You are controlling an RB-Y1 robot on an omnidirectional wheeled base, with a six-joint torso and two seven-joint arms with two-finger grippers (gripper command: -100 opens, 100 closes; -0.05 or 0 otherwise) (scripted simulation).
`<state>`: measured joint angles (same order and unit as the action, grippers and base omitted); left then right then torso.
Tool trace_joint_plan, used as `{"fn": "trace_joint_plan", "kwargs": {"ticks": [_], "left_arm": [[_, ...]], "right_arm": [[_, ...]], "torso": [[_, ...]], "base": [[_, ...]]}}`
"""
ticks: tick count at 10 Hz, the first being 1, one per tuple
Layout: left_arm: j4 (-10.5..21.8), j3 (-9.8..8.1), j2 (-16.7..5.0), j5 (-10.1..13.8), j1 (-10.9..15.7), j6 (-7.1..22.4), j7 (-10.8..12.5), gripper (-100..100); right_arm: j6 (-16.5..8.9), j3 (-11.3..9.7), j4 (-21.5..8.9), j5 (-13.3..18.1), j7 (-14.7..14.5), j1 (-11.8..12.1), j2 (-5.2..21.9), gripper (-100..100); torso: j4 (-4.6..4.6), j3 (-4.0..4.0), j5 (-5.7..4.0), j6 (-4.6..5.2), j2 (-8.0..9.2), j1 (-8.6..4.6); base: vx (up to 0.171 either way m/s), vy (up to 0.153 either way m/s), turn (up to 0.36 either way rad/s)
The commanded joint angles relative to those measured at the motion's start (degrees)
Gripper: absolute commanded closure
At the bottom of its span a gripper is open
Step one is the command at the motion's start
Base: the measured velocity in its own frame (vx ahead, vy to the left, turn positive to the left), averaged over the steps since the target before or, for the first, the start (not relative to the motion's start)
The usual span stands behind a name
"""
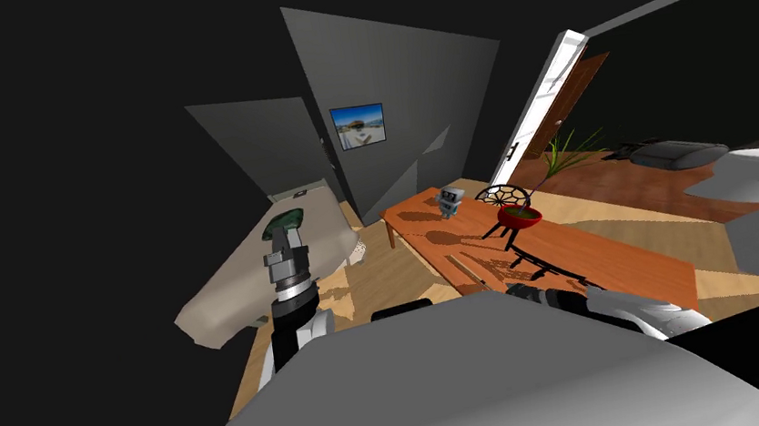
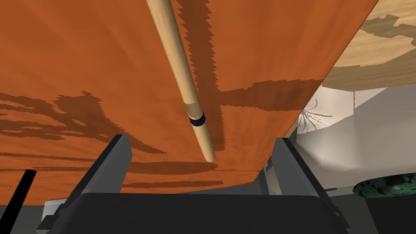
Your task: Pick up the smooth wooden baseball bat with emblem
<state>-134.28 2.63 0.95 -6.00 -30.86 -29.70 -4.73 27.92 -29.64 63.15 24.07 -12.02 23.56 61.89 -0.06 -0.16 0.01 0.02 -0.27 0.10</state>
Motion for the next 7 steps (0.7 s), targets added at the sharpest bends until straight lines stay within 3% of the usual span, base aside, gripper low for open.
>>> {"fn": "trace_joint_plan", "kwargs": {"ticks": [1, 3, 5, 7], "left_arm": [[0.0, 0.0, 0.0, 0.0, 0.0, 0.0, 0.0, 0], [0.0, 0.0, 0.0, 0.0, 0.0, 0.0, 0.0, 0], [0.0, 0.0, 0.0, 0.0, 0.0, 0.0, 0.0, 0], [0.0, 0.0, 0.0, 0.0, 0.0, 0.0, 0.0, 0]], "right_arm": [[1.25, -1.93, -2.86, 1.02, 0.35, -0.46, 1.02, -100], [1.25, -1.93, -3.99, 1.02, 0.35, -0.46, 1.02, -100], [3.05, -4.51, -8.49, 2.36, 0.87, 0.14, 2.68, -100], [3.94, -5.72, -10.18, 2.95, 1.18, 0.48, 3.23, -100]], "torso": [[0.0, 0.0, 0.0, 0.0, 0.0, 0.0], [0.0, 0.01, 0.01, 0.0, 0.01, 0.02], [0.03, 0.06, 0.0, -0.01, 0.1, 0.03], [-0.01, -0.04, 0.01, -0.01, -0.06, 0.06]], "base": [[0.076, 0.013, 0.099], [0.047, 0.009, 0.032], [0.075, 0.027, 0.136], [0.091, 0.016, 0.09]]}}
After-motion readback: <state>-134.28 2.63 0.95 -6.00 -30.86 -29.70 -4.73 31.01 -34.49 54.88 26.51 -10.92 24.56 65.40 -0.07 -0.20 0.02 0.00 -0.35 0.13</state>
